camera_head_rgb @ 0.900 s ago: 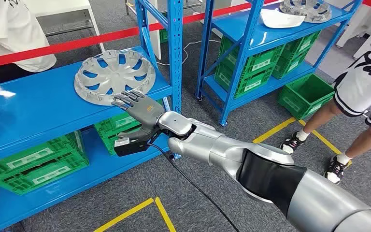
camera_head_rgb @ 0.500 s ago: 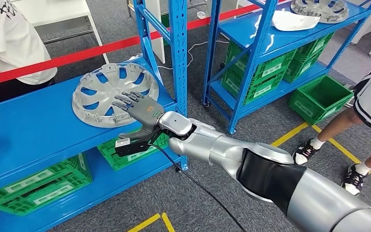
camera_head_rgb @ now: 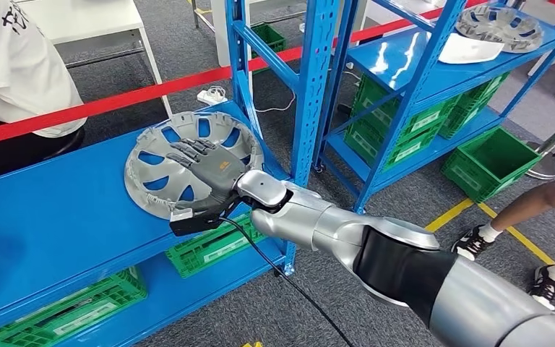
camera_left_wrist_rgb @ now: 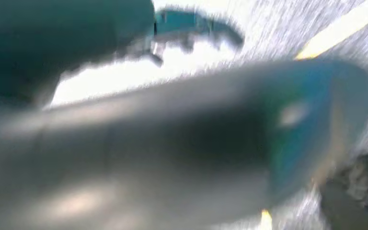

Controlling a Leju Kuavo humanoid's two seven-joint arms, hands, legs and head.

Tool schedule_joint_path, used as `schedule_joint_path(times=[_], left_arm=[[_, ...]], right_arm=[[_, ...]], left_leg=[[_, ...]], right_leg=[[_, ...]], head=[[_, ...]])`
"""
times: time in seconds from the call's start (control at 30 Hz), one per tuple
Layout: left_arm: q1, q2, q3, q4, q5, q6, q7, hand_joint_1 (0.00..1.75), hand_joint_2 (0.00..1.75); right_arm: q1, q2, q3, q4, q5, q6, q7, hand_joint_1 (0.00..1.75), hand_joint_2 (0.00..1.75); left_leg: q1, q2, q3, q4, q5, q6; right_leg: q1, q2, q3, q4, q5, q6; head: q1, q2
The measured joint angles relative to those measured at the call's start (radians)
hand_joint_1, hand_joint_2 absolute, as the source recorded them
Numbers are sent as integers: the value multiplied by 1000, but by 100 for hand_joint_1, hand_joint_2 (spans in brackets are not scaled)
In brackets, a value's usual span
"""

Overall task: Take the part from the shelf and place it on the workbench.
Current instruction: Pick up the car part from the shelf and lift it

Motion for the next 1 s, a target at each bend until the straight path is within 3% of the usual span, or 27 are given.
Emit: schedule_joint_path(times=[0.03,0.07,0.1,0.17,0.2,0.27,0.4,0.47,0.53,0.77,1.0], left_arm=[[-1,0,0,0,-1,0,0,0,0],[-1,0,0,0,-2,-1,-1,0,0],[0,-1,0,0,-4,-1,-1,0,0],[2,-2,0,0,-7,-2,0,0,0],[1,-2,0,1,-8,-2,0,0,0],[-4,-2,0,0,-13,-2,0,0,0],[-7,-1,0,-1,-23,-2,3,0,0],[-10,-2,0,-1,-26,-3,4,0,0],[-14,-2,0,-1,-31,-3,4,0,0],[-20,-2,0,-1,-43,-3,11,0,0],[-21,0,0,-1,-53,-4,11,0,0]], right_arm=[[4,-2,0,0,-2,0,0,0,0],[8,-5,0,0,-3,0,0,0,0],[10,-7,0,0,-5,-2,2,0,0],[12,-11,-3,0,-6,-11,10,0,0],[13,-12,-5,0,-6,-17,16,0,0],[17,-13,-10,0,-3,-28,33,0,0],[35,-17,-24,-1,3,-41,61,0,0],[43,-18,-28,-1,2,-41,65,0,87],[51,-19,-36,-1,-5,-33,77,0,175],[82,-23,-76,-1,-50,21,96,0,175],[104,-29,-95,-1,-66,38,90,0,175]], left_leg=[[0,-1,8,0,-8,1],[0,-2,17,0,-16,1],[0,-3,28,1,-24,0],[0,-5,49,1,-40,-5],[-2,-6,58,3,-47,-10],[-6,-7,65,3,-58,-19],[-9,-6,76,-5,-61,-12],[-9,-4,81,-11,-58,-24],[-9,-4,85,-15,-57,-27],[-9,-4,88,-18,-58,-34],[-9,-4,88,-18,-58,-34]], right_leg=[[-1,0,-47,59,-9,2],[-1,0,-81,88,3,3],[-1,-1,-98,79,36,3],[-2,-4,-81,-36,141,-2],[1,-6,-64,-101,179,-7],[4,-9,-41,-176,212,-16],[4,-5,-31,-184,210,-25],[5,-2,-30,-184,210,-30],[5,-2,-28,-184,209,-33],[5,-2,-26,-184,206,-38],[5,-2,-24,-187,205,-38]], head=[[1,0],[2,0],[3,0],[4,0],[4,0],[5,0],[5,0],[5,0],[5,0],[6,0],[6,0]])
